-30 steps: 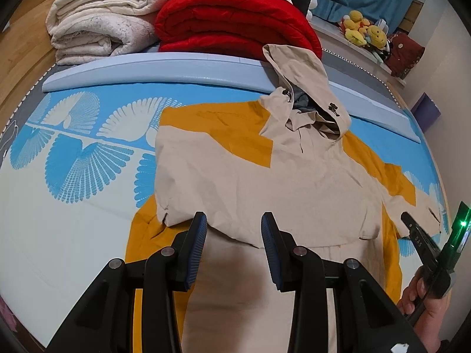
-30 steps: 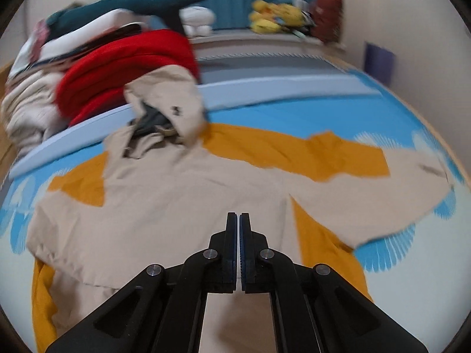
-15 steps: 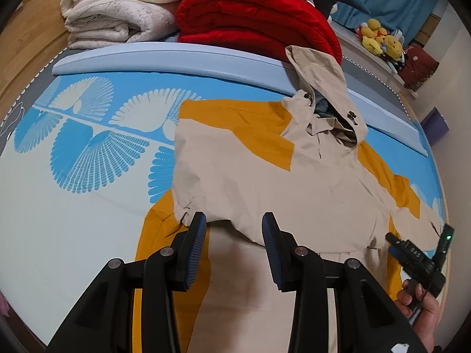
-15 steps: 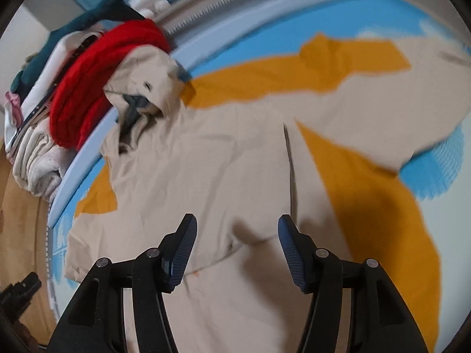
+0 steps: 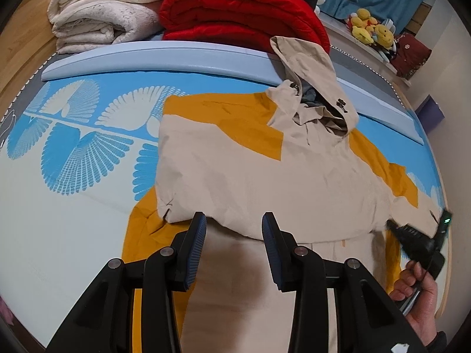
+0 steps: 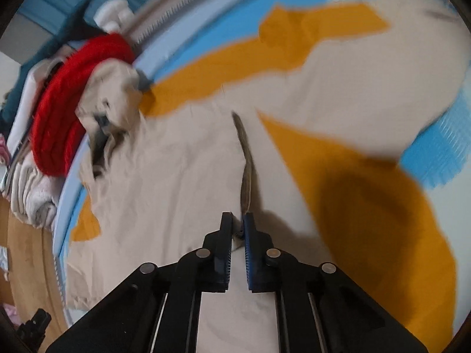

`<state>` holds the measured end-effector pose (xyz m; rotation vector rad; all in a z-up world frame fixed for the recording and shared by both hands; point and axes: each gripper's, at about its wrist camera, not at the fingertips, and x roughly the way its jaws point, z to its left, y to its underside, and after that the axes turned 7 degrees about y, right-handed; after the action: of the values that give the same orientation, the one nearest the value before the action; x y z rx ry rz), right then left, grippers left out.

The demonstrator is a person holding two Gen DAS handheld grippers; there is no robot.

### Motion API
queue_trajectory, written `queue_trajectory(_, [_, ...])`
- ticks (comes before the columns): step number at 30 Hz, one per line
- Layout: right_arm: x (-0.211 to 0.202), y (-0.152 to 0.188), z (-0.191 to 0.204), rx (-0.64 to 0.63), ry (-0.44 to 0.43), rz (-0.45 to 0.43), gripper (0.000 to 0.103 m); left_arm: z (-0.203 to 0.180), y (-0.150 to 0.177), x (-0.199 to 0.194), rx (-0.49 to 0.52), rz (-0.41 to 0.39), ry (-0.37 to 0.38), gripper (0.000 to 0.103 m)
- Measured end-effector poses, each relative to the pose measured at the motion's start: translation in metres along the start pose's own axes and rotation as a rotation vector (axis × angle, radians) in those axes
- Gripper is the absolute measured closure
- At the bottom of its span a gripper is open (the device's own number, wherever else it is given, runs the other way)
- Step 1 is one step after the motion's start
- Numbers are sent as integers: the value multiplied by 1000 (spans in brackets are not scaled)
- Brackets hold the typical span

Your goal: Fold large clothes

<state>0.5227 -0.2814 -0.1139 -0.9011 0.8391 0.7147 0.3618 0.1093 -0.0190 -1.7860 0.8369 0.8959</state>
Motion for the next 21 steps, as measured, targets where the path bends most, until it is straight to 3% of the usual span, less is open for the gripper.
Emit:
queue_trajectory(4, [-46, -15, 17, -89, 11, -202, 96, -7, 2, 2, 19, 4, 6, 68])
queue_trajectory(7, [-60, -27, 19, -132, 57, -272, 94, -7, 3, 3, 20, 10, 8, 68])
queue_trajectory(11, [-47, -38, 4, -114, 184, -234, 87, -7, 3, 3, 22, 10, 8, 68])
queue_trajectory(14, [-48, -39, 0, -102, 256, -266, 70, -7, 4, 4, 18, 11, 7, 68])
queue_trajectory(17, [-44, -36, 9, -169, 213, -263, 66, -7, 4, 4, 20, 12, 8, 68])
queue_trajectory(19, [-30, -32, 14, -230, 154, -198, 66, -7, 3, 4, 19, 13, 11, 68])
queue_trajectory(21, [-13, -26, 15, -256, 152, -129, 66, -7, 3, 3, 18, 11, 12, 68])
